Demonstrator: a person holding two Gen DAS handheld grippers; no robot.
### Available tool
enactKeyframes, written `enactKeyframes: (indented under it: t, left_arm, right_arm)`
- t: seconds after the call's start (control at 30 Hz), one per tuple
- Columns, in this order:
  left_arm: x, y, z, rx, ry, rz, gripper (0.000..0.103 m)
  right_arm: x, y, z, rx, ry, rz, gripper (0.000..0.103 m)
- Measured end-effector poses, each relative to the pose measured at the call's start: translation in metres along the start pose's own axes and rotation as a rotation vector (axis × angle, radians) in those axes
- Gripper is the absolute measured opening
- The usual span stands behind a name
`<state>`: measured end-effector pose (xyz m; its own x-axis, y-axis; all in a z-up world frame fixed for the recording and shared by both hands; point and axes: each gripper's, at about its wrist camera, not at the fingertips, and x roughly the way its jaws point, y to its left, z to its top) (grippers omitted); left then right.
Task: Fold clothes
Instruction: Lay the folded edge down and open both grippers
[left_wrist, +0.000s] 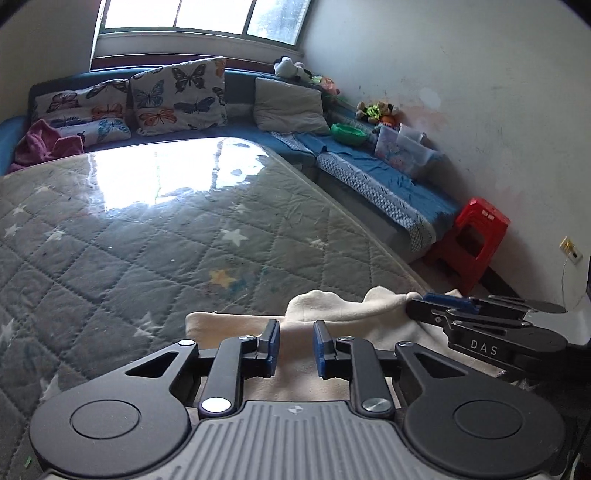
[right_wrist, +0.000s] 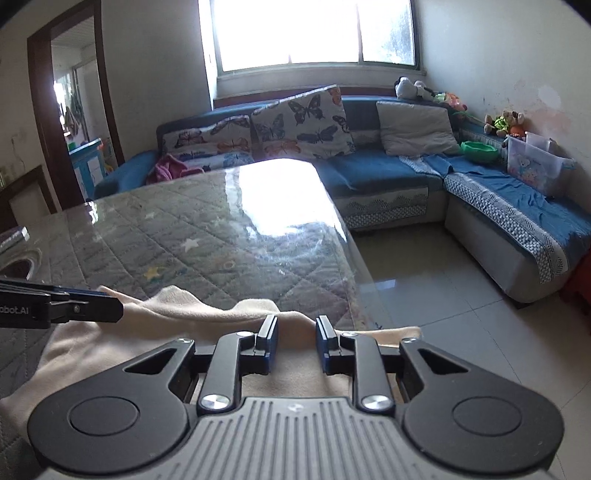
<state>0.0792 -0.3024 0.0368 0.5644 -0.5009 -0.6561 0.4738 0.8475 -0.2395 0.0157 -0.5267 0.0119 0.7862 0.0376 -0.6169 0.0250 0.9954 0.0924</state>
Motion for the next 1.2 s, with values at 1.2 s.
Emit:
enactKeyframes:
  t: [1.2]
  left_arm:
    - [-0.072,-0.036,-0.082,0.166,-0.068,-0.021,0.025]
  right_arm:
    - [-0.108,0.032,-0.076,-0.083,-0.106,-0.039,0.031]
